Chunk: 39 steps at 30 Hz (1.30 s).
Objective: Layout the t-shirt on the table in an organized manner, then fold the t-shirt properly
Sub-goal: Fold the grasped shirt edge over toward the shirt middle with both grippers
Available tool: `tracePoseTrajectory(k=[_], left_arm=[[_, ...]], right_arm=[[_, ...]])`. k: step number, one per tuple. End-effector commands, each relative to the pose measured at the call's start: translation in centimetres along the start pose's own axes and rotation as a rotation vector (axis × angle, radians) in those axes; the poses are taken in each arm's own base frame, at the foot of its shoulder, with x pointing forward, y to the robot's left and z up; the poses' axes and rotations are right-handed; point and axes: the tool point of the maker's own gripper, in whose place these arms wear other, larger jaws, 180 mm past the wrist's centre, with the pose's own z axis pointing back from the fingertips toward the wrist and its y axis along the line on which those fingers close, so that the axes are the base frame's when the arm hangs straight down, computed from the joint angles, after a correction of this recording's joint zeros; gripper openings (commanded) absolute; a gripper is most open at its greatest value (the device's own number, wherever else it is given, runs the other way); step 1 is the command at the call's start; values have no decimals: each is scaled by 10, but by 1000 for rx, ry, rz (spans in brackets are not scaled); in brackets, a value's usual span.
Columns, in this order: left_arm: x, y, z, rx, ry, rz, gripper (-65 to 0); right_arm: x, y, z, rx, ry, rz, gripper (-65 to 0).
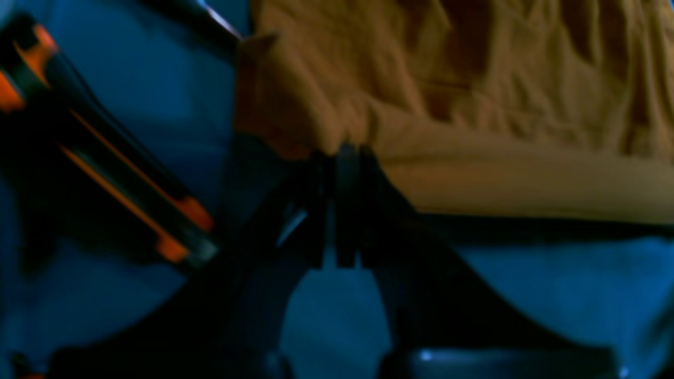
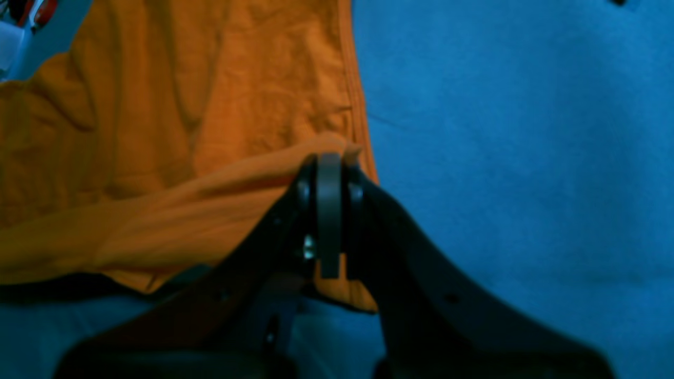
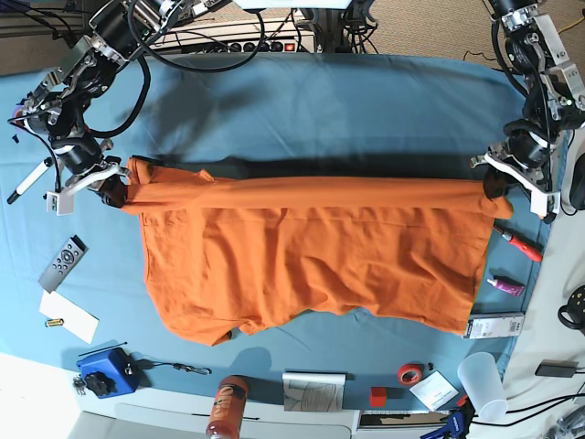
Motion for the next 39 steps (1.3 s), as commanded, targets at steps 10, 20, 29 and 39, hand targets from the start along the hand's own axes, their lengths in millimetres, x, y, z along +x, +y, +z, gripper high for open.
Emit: tracePoseTrajectory(k=[10, 20, 29, 39], left_arm=[[40, -12, -47, -47, -25, -74, -650], [72, -1, -69, 30, -71, -48, -650], [85, -10, -67, -10, -147, -125, -368], [73, -4, -62, 11, -55, -120, -345]], right_arm=[[22, -7, 4, -40, -78, 39, -650], [28, -3, -8, -90, -87, 133, -650], [32, 19, -29, -93, -63, 229, -511], [52, 19, -15, -23, -183, 120, -456]])
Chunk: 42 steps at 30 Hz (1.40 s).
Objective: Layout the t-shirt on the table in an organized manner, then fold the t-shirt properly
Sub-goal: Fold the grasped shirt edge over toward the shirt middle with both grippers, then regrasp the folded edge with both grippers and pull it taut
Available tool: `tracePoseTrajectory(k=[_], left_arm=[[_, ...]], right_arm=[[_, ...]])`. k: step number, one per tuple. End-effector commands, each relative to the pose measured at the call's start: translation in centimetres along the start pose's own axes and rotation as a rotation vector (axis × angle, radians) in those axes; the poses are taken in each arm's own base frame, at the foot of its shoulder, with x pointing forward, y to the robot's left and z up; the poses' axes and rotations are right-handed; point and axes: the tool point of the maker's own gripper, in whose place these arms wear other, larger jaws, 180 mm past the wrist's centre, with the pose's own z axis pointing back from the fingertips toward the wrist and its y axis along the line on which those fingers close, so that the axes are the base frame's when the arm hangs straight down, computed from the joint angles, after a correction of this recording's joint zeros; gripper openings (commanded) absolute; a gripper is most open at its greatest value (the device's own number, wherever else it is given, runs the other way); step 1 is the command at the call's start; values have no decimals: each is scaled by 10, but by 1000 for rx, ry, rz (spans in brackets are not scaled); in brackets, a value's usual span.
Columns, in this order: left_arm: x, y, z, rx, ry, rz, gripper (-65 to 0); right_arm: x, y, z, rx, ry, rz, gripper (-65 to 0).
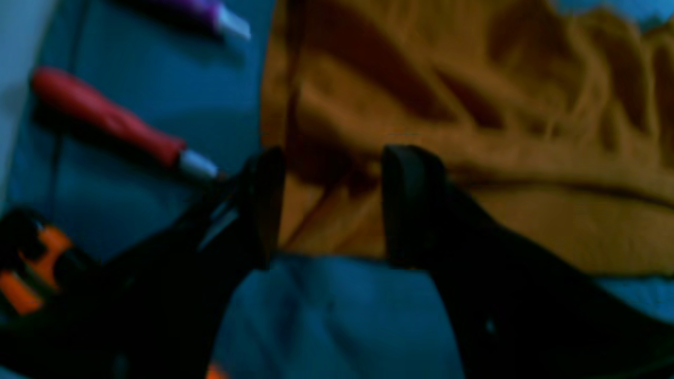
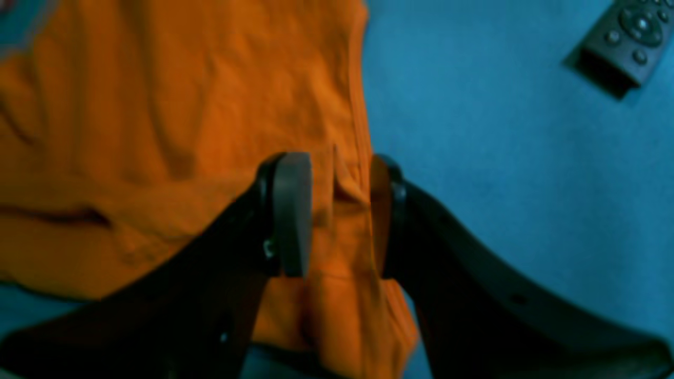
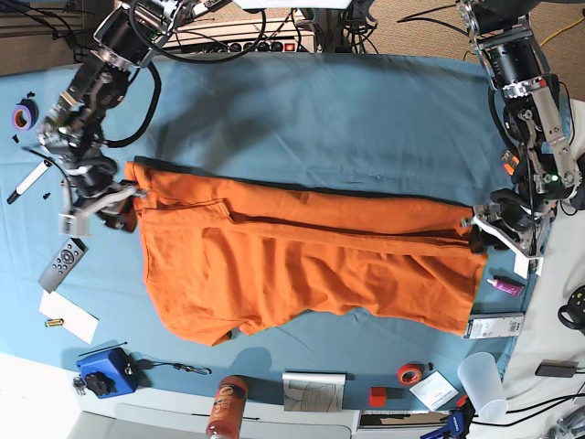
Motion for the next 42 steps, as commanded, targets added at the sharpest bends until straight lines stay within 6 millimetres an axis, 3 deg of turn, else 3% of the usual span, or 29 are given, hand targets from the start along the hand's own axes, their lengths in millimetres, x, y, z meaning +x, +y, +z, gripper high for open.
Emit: tracePoseTrajectory(k=[1, 3, 8, 12, 15, 18, 23, 28, 33, 39, 42], left_arm=[[23, 3, 9, 3, -58, -23, -345], [17, 8, 16, 2, -15, -51, -345], [18, 23, 24, 13, -53, -120, -345], [-1, 20, 18, 17, 0, -257, -345], [-9, 37, 20, 100, 55, -236, -345], [0, 62, 34, 163, 85, -244, -345], [36, 90, 71, 121, 20, -237, -345], [57, 109, 96, 134, -30, -210, -345], [58, 110, 97, 136, -32, -212, -345], [58, 111, 97, 140, -30, -213, -345], [58, 111, 97, 139, -30, -213, -345]], right_arm=[[27, -2, 8, 20, -92, 4, -456], [31, -12, 22, 26, -123, -25, -456], [13, -47, 47, -51, -71, -73, -456], [-4, -62, 60, -88, -8, -57, -456], [-20, -60, 68, -59, 58, -71, -456], [-33, -51, 74, -2, 96, -115, -455], [-45, -51, 77, -13, 98, -156, -455], [-47, -48, 73, -19, 53, -184, -455], [-58, -50, 49, 27, 35, -304, -455], [-69, -24, 20, 225, 35, -513, -455], [-74, -21, 13, 244, 41, -554, -455]])
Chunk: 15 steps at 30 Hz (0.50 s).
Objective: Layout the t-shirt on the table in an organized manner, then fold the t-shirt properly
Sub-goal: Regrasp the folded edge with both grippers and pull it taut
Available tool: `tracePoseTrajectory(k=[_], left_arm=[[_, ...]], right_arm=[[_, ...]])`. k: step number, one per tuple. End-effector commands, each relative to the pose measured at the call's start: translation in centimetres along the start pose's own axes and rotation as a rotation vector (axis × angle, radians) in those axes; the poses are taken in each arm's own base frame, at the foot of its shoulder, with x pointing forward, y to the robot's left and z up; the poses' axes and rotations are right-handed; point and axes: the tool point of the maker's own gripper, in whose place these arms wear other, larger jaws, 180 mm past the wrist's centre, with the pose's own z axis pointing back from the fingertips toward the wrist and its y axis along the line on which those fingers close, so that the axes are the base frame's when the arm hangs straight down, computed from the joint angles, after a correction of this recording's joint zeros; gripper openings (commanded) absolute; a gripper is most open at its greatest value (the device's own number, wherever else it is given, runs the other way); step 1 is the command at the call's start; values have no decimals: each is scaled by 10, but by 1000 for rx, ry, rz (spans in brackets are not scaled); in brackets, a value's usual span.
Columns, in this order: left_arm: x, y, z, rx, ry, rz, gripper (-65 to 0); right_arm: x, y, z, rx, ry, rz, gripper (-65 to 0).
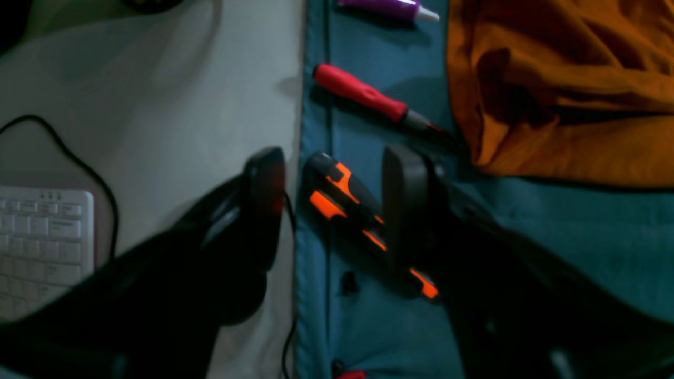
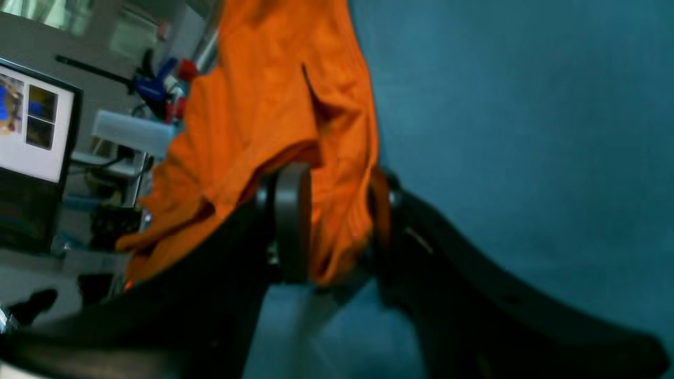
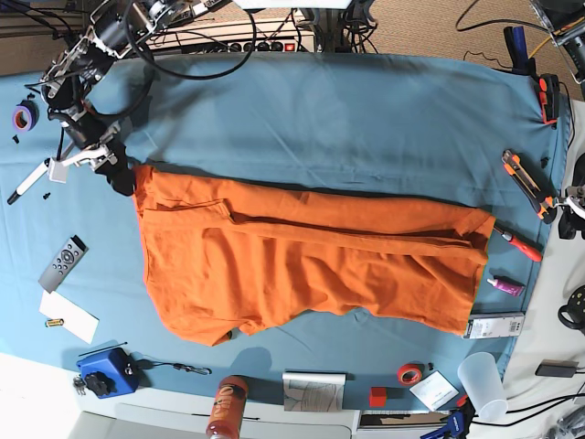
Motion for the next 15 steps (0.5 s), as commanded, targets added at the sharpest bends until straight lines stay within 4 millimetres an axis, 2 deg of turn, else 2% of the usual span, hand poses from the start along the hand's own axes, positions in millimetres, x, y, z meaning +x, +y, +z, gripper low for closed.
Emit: tracePoseTrajectory(k=[1, 8, 15], left_arm=[[19, 7, 8, 16, -49, -22, -345], [17, -6, 5, -38, -62, 12, -345], [-16, -57, -17, -175, -37, 143, -345]], right_arm=[[0, 2, -2, 10, 5, -15, -455], [-16, 7, -7, 22, 100, 5, -456], [-35, 14, -23, 14, 200, 70, -456]])
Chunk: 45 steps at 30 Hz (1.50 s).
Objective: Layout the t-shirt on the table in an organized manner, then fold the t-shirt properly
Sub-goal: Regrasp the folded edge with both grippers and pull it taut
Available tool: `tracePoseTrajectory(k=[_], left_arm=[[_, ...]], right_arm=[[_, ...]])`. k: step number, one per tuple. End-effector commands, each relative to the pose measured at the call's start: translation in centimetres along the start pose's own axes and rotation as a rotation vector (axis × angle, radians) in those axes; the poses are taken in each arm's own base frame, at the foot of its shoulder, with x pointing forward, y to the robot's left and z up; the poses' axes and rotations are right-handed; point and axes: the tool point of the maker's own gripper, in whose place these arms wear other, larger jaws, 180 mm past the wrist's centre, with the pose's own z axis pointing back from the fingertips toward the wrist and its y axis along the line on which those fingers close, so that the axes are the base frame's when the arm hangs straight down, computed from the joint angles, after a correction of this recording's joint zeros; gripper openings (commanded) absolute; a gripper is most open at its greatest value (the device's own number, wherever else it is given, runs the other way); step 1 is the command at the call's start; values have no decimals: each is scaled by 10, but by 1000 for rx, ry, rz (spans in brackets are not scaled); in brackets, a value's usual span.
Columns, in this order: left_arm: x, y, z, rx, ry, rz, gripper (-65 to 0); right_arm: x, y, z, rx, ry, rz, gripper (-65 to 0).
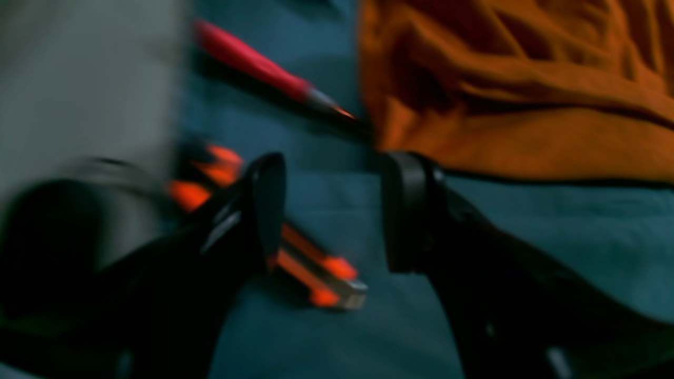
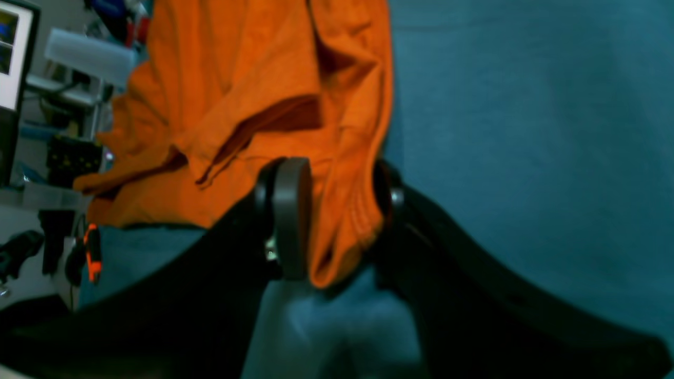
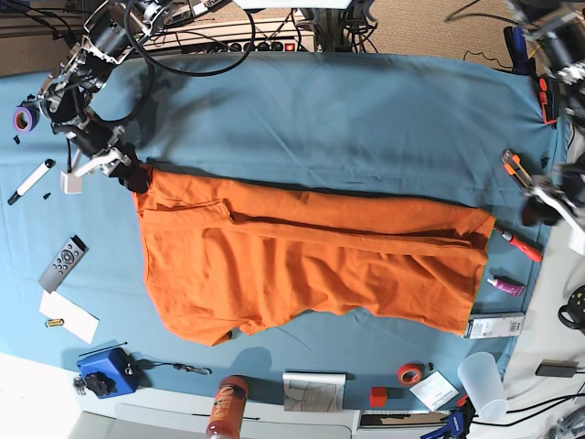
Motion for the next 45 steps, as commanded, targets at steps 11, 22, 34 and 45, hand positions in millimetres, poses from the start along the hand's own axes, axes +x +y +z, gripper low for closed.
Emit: tracePoseTrajectory(k=[11, 22, 34, 45], left_arm=[[10, 0, -22, -26, -139, 190, -345], [2, -8, -59, -184, -80, 325, -345], [-5, -29, -70, -244, -83, 330, -345], [-17, -44, -95, -171, -10, 302, -505]], right_arm=[[-7, 6, -5, 19, 43, -13, -456], [-8, 5, -5, 18, 45, -11, -456], [-7, 6, -5, 19, 43, -12, -456], [-1, 4, -2, 12, 35, 1, -646]])
